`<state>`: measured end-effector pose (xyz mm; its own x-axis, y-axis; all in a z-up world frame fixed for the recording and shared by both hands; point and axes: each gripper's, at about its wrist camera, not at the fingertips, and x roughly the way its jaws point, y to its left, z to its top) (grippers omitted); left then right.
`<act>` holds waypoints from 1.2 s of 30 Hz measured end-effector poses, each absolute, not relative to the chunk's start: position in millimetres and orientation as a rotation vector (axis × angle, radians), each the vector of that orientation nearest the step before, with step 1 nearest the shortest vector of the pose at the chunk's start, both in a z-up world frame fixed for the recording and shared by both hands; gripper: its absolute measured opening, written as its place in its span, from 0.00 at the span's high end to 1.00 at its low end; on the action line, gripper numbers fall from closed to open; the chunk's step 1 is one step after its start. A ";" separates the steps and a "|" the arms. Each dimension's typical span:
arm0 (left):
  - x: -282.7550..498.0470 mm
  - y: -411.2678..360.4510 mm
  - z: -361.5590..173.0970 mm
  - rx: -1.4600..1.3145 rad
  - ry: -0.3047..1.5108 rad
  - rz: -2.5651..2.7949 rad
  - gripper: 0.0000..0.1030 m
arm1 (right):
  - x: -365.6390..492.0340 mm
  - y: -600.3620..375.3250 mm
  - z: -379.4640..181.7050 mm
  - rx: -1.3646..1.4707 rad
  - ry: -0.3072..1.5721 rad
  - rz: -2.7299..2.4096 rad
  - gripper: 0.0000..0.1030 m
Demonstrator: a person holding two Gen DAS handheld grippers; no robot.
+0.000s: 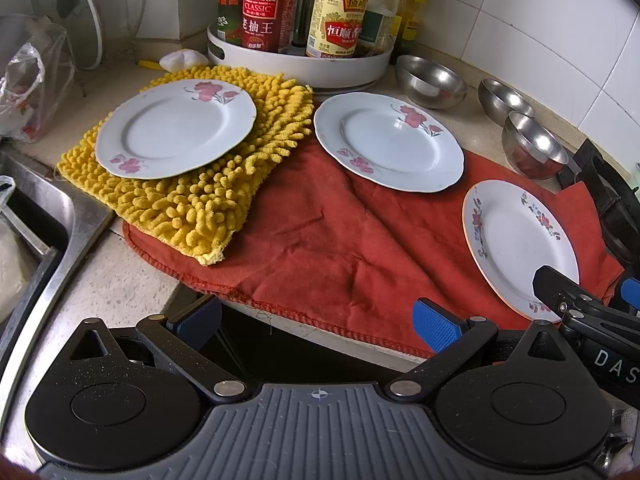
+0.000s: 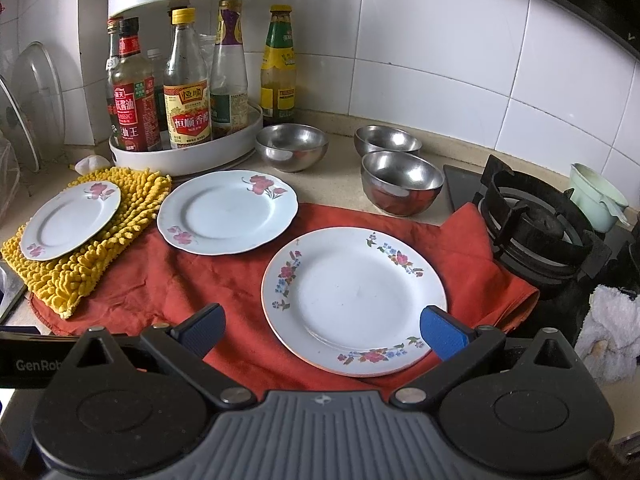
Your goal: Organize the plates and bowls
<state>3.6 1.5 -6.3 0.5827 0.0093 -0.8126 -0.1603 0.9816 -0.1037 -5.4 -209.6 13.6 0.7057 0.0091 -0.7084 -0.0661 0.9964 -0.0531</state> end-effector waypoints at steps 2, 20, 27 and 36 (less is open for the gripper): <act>4.2 1.6 -6.4 -0.168 0.948 0.101 0.00 | -5.5 -209.8 13.3 -0.076 0.788 0.041 0.03; 10.4 4.4 -11.7 -0.170 1.014 0.083 0.00 | -3.0 -207.4 10.6 -0.072 0.809 0.024 0.03; 27.4 -8.3 -17.5 -0.165 1.017 0.060 0.00 | 6.8 -216.9 7.4 -0.077 0.829 0.008 0.03; 60.3 -39.8 -24.7 -0.130 1.039 0.002 0.00 | 34.0 -245.1 -2.5 -0.053 0.871 -0.030 0.03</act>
<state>60.3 -39.8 -24.7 0.5077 -0.0597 -0.8595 -0.0634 0.9923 -0.1063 34.0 -245.1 -2.5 0.6438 -0.0484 -0.7637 0.0049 0.9982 -0.0592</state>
